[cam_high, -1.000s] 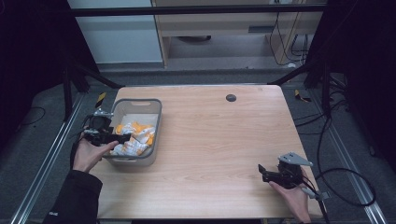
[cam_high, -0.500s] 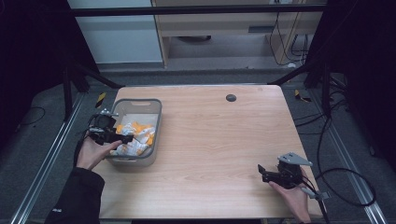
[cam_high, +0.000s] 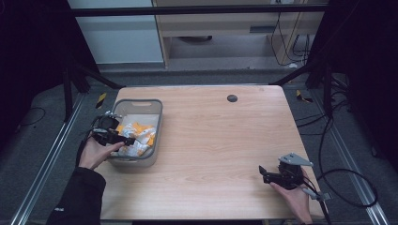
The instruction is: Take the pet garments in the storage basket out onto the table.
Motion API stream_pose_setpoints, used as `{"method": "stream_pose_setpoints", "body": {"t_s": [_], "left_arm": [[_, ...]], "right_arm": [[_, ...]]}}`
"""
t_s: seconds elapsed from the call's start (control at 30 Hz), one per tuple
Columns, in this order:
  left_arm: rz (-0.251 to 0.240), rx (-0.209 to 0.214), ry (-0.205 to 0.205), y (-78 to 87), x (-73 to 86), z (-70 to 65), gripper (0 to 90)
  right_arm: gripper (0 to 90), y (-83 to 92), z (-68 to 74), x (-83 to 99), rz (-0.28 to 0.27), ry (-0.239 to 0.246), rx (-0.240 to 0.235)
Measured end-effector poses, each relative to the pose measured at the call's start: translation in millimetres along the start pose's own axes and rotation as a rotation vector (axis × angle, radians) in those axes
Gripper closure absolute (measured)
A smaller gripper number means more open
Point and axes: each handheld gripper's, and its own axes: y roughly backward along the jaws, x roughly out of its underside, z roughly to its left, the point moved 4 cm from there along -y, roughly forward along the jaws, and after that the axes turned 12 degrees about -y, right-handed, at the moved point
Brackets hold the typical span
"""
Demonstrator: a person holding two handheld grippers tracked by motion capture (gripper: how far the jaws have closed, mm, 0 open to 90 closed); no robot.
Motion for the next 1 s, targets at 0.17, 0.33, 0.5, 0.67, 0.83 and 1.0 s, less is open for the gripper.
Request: {"method": "stream_pose_setpoints", "body": {"t_s": [0.17,0.33,0.5,0.67,0.83,1.0], "left_arm": [[0.013,0.002,-0.008,-4.5,-1.4,-0.8,21.9],[0.040,-0.003,-0.017,-9.5,-1.4,-0.1,22.7],[0.053,0.001,-0.013,-15.6,0.0,0.8,23.9],[0.075,0.002,-0.009,-23.8,2.8,2.2,26.5],[0.080,0.011,-0.003,-27.4,4.2,3.5,31.6],[0.087,0.035,0.006,-29.2,4.5,2.1,44.0]], "right_arm": [[10.1,-0.2,0.1,0.1,0.000,0.000,0.000],[10.1,-0.5,0.1,0.3,0.002,0.004,-0.001],[10.1,-0.4,1.3,0.7,0.009,-0.005,-0.005],[10.1,-1.0,1.1,1.0,0.010,0.001,-0.002],[10.1,-1.5,0.8,1.0,0.010,0.008,-0.001],[10.1,-1.5,0.8,1.1,0.011,0.009,-0.001]]}}
